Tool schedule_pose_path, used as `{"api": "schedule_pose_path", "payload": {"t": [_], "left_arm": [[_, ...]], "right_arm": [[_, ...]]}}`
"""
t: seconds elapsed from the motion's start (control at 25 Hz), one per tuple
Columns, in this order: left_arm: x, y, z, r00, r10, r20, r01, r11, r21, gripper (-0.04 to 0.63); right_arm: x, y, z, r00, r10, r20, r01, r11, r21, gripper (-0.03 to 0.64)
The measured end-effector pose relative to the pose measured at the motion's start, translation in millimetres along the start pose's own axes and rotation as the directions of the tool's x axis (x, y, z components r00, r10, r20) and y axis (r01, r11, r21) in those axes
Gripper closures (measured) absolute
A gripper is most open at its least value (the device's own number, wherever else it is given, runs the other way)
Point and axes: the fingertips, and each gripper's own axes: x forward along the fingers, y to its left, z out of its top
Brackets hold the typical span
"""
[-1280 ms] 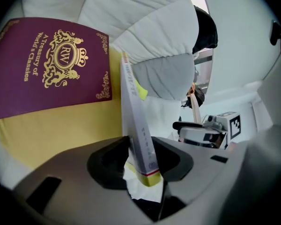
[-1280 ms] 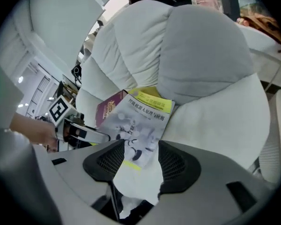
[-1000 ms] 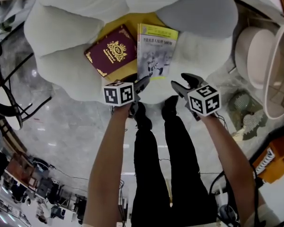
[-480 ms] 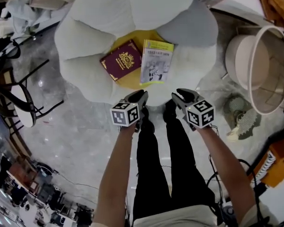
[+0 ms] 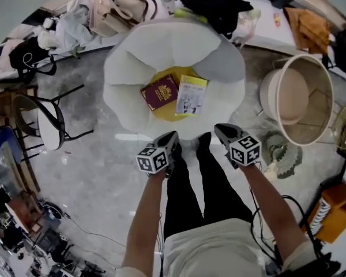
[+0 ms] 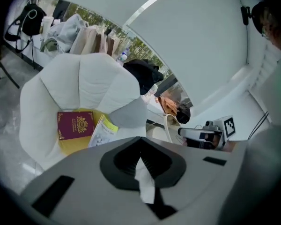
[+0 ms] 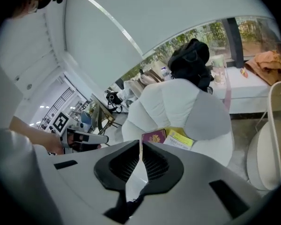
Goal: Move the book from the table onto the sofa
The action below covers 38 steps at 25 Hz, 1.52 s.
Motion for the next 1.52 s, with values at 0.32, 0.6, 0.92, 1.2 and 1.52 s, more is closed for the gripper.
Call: {"api": "schedule_pose_path", "payload": {"t": [0.32, 0.6, 0.92, 1.2, 1.52], "left_arm": [[-110, -92, 21, 0.990, -0.014, 0.138, 0.007, 0.999, 0.051, 0.594], [-189, -153, 38, 0.969, -0.078, 0.233, 0.046, 0.989, 0.137, 0.594], [-270, -182, 25, 0.957, -0.131, 0.259, 0.076, 0.974, 0.213, 0.594], [-327, -203, 4, 0.942, -0.186, 0.278, 0.099, 0.949, 0.299, 0.594], [-370, -219, -11, 0.926, -0.262, 0.272, 0.163, 0.926, 0.339, 0.594]], "right_arm": [[-98, 67, 48, 0.998, 0.037, 0.053, -0.034, 0.997, -0.069, 0.571], [-158, 123, 58, 0.995, -0.016, 0.096, 0.027, 0.994, -0.111, 0.571], [-198, 191, 61, 0.980, -0.069, 0.188, 0.093, 0.988, -0.121, 0.571], [-224, 249, 49, 0.958, -0.089, 0.273, 0.134, 0.979, -0.150, 0.570], [-264, 300, 28, 0.926, -0.114, 0.360, 0.174, 0.975, -0.139, 0.569]]}}
